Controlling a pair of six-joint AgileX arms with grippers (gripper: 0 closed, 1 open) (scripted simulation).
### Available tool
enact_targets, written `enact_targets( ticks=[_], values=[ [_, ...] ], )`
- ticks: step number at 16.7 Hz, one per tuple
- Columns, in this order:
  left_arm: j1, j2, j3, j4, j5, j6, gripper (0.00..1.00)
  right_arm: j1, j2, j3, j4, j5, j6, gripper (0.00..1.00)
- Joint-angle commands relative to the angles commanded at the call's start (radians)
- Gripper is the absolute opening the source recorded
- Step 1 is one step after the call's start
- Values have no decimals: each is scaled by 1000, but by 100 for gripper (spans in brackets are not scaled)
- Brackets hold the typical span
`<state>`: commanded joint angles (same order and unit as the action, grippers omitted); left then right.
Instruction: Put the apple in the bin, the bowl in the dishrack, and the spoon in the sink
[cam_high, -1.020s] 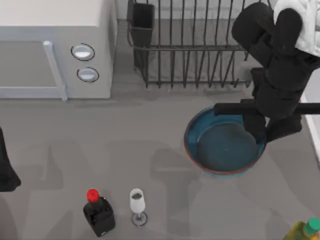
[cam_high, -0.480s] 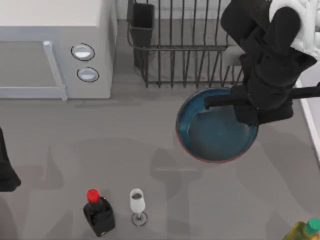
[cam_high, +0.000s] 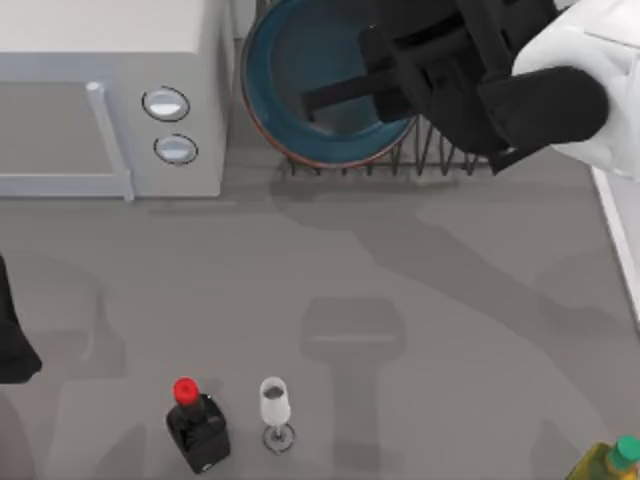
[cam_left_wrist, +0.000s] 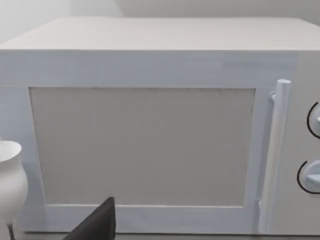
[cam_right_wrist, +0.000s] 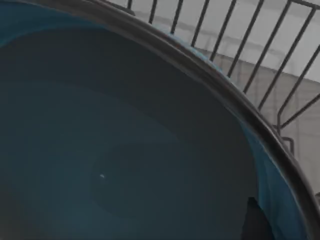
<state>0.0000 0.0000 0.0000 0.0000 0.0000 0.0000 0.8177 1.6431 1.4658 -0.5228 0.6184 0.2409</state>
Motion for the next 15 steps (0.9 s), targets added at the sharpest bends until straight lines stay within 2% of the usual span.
enact_targets(
  ticks=[4,7,9,15],
  values=[
    [0,0,0,0,0,0,100,128,-104,-22,317,267,-125,0],
    [0,0,0,0,0,0,100,196,-174,-28,456,400,-188,0],
    [0,0,0,0,0,0,100,218,-199,-28,495,439,-207,0],
    [0,0,0,0,0,0,100,214,-197,-26,500,440,-207,0]
  ],
)
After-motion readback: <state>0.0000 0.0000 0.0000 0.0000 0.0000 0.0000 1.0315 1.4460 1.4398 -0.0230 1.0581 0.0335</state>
